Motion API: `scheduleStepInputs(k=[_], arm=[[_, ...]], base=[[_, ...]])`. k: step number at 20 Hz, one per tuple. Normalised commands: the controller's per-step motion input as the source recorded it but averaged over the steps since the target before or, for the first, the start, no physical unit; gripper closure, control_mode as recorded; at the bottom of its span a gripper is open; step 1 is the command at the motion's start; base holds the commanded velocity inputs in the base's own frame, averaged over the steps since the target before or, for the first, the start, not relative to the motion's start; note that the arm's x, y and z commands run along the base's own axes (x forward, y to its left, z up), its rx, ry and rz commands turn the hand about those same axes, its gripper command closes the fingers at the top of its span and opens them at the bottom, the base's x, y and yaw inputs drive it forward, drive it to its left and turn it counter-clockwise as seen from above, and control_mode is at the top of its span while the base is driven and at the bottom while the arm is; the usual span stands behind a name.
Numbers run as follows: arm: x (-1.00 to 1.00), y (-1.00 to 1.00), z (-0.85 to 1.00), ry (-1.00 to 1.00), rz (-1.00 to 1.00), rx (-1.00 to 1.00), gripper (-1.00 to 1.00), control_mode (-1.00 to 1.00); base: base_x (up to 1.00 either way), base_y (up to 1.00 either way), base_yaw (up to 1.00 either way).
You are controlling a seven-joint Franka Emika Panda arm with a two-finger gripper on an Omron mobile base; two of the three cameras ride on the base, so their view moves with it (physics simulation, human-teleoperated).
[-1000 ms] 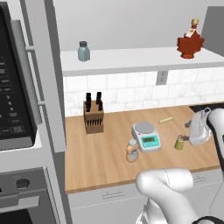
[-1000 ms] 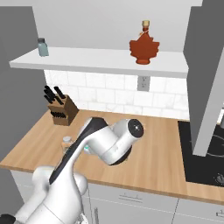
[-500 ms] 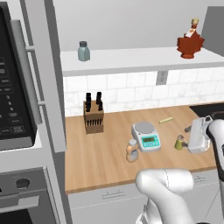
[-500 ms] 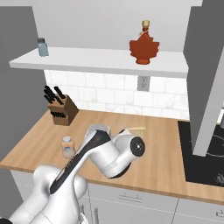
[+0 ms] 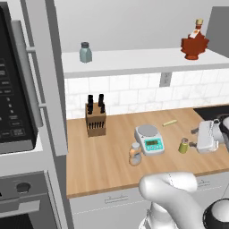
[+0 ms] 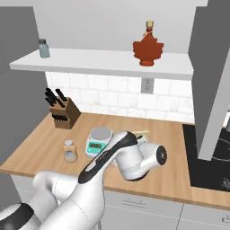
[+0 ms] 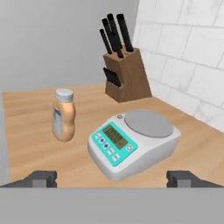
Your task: Put the shaker and condiment bottle from the counter next to their counterparts in the cabinet.
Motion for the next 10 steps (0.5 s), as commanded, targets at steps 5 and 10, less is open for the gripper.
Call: scheduleStepInputs(k=[5, 10], arm=[[0.01, -0.52, 0.0, 0.06, 0.22, 0.23, -1.0, -1.0], [0.02, -0.15, 0.0, 0.0, 0.03, 0.07, -1.0, -1.0]], base=[[0.0, 0.0, 0.0], [0.0, 0.0, 0.0]])
